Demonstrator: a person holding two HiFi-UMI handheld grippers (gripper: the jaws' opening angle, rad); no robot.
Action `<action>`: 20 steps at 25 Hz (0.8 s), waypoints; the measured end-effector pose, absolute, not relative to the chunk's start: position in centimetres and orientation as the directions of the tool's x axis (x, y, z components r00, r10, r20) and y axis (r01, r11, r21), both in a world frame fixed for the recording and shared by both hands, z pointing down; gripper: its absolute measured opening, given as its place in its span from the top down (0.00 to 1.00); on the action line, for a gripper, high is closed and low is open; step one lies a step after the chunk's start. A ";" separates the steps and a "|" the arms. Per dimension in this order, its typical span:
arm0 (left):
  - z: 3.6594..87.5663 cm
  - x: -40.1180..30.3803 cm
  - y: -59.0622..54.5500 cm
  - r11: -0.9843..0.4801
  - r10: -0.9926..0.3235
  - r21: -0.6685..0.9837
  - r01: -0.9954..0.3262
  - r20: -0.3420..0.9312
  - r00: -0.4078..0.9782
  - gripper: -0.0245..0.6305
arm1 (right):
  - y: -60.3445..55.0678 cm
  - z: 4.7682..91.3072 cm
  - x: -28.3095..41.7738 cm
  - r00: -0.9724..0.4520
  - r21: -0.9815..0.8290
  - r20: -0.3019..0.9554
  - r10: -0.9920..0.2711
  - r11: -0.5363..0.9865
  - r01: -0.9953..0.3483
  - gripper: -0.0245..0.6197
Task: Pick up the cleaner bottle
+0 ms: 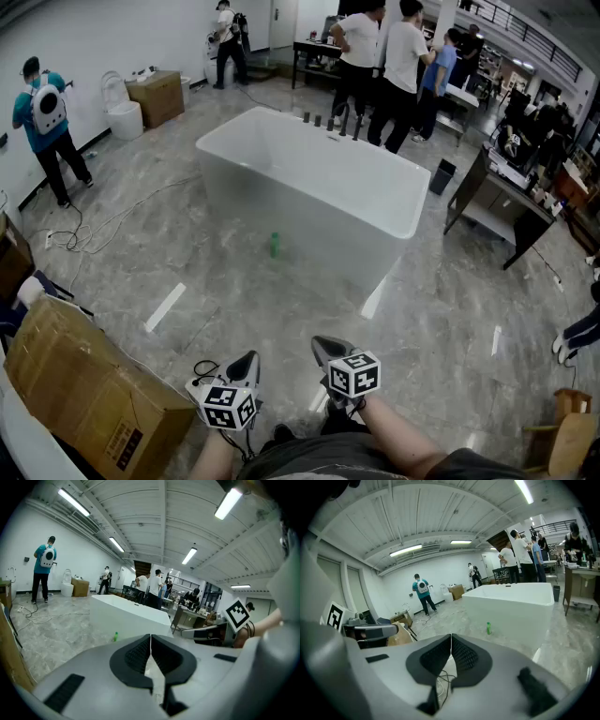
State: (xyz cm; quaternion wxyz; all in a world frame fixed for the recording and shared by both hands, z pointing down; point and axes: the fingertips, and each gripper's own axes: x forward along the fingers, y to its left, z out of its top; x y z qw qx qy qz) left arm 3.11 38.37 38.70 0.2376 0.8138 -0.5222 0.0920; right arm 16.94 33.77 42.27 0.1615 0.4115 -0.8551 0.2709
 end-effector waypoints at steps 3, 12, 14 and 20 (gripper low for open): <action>38.4 3.1 38.1 -0.359 -0.808 0.274 -0.892 0.387 0.444 0.93 | 33.3 41.8 16.5 -0.613 -0.309 0.490 -0.620 0.533 -0.787 0.92; 37.4 3.0 38.2 -0.388 -0.804 0.256 -0.885 0.376 0.461 0.93 | 33.8 41.2 16.0 -0.607 -0.279 0.498 -0.619 0.548 -0.788 0.92; 37.1 2.9 38.4 -0.387 -0.806 0.262 -0.884 0.369 0.462 0.93 | 34.0 41.1 15.8 -0.607 -0.278 0.498 -0.619 0.549 -0.788 0.92; 37.4 3.0 39.3 -0.387 -0.808 0.265 -0.883 0.364 0.464 0.93 | 35.4 40.9 15.9 -0.602 -0.283 0.488 -0.632 0.537 -0.794 0.92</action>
